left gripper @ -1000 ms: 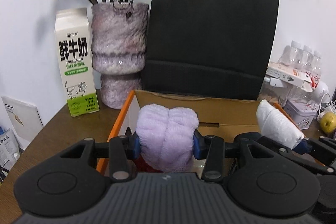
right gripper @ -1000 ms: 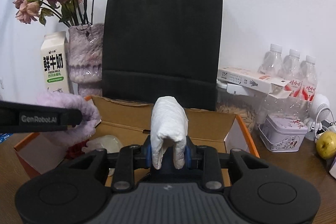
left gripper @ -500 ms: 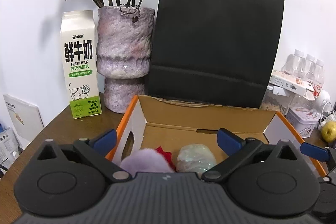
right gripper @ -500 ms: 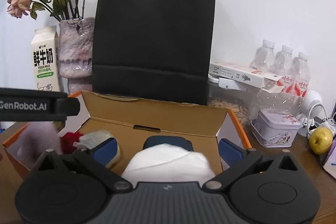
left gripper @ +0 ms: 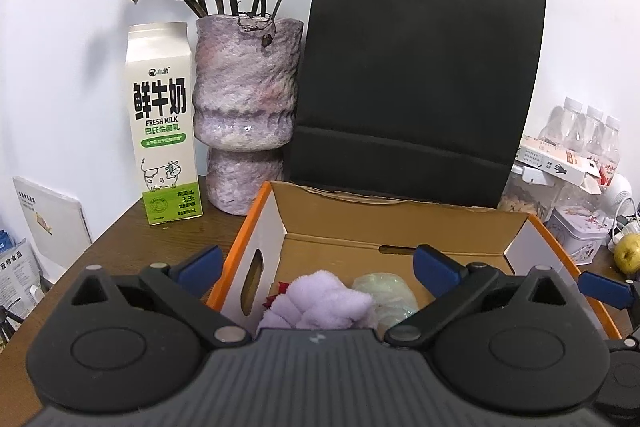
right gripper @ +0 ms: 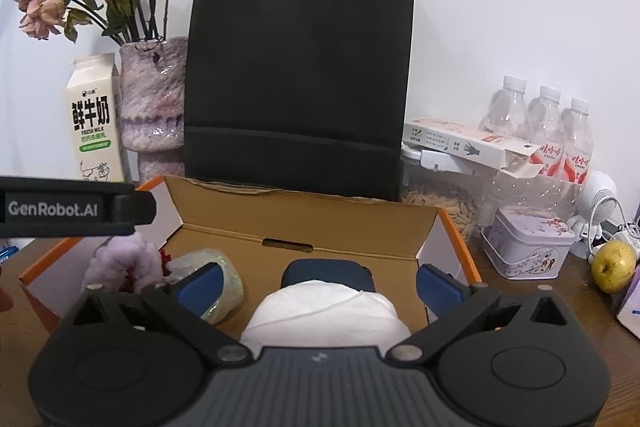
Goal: Organize objects
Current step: 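Open both tools to drop the headband and white cloth into the box, then move both tools back from the box toward the plush sheep toy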
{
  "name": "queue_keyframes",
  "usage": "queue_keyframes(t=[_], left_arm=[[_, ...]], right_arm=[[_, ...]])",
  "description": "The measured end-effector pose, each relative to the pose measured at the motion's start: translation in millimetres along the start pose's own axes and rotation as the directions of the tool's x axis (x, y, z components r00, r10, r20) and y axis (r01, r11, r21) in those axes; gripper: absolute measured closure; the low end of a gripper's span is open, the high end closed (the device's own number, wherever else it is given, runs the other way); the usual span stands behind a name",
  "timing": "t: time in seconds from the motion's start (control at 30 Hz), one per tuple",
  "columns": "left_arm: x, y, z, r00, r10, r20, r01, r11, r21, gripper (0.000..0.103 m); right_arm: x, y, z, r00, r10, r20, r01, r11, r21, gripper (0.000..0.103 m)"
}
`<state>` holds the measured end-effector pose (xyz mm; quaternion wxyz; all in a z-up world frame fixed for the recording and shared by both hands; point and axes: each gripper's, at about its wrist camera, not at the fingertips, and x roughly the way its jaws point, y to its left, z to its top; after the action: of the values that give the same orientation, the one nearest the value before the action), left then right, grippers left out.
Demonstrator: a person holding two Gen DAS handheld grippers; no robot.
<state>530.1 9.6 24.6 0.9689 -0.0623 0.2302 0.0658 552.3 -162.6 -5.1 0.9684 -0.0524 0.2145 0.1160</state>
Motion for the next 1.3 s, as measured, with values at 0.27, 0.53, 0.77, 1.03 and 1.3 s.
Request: queue_keyframes(t=[0.27,0.53,0.77,1.03,1.3], left_arm=[[-16,2,3,1.0,0.003,0.005,-0.003,1.0,0.008,0.0],[-41,11,4,0.999,-0.008,0.033,0.008,1.0,0.002,0.0],[-64,15,2,0.998,-0.016,0.055,0.016,1.0,0.008,0.0],[-97,17,-3,0.996,-0.043,0.075,0.041,0.999,0.019,0.0],[-129,21,-15,0.995,-0.056,0.084,0.052,0.997,0.051,0.0]], right_arm=[[-20,-2,3,1.0,-0.01,0.029,0.009,1.0,0.022,0.0],[-45,-4,3,0.998,-0.008,0.063,0.006,0.999,0.033,0.0],[-71,2,-3,0.996,0.002,0.091,-0.003,1.0,0.01,0.0],[-102,7,-11,0.994,0.03,0.103,-0.03,1.0,-0.001,0.0],[-132,17,-26,0.993,0.057,0.106,-0.053,0.998,-0.032,0.0]])
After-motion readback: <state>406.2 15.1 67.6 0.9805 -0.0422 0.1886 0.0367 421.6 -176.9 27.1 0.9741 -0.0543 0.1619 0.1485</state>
